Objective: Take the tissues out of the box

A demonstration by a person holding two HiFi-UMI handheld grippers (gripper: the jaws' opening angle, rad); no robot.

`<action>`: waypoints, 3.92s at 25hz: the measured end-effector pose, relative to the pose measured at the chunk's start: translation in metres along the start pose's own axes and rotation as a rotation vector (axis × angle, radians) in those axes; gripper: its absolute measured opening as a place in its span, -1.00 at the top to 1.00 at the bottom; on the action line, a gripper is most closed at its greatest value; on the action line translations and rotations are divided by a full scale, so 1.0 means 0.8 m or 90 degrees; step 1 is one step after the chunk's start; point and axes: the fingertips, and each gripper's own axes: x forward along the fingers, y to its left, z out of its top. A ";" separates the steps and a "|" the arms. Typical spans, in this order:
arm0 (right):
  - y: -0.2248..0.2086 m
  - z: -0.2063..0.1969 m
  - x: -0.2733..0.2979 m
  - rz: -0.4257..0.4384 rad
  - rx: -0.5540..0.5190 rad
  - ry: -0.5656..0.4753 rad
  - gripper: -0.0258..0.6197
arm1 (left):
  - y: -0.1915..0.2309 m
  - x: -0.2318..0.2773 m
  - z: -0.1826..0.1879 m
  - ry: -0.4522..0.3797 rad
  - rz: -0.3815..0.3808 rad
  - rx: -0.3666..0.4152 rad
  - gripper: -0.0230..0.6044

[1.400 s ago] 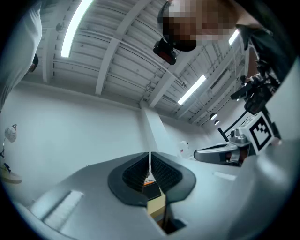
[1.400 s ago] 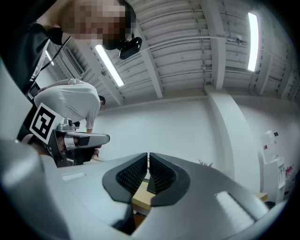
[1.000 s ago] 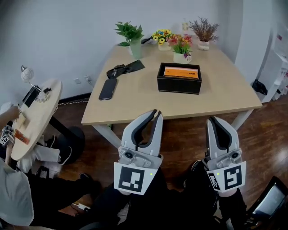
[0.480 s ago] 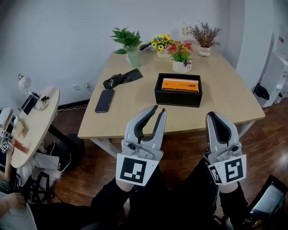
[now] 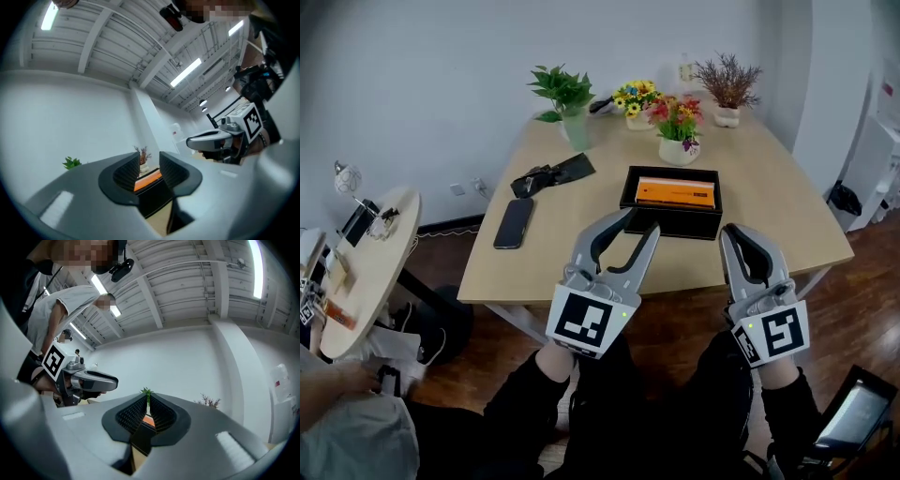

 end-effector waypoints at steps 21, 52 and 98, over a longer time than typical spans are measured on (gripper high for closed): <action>-0.073 -0.050 0.082 0.185 0.044 0.165 0.26 | 0.013 0.160 -0.131 0.484 -0.552 0.175 -0.33; -0.085 -0.073 0.034 0.133 0.059 0.115 0.52 | -0.002 0.153 -0.190 0.662 -0.726 0.085 0.17; 0.052 0.006 -0.072 0.107 0.272 -0.024 0.54 | 0.046 -0.160 -0.047 -0.037 0.021 -0.378 0.14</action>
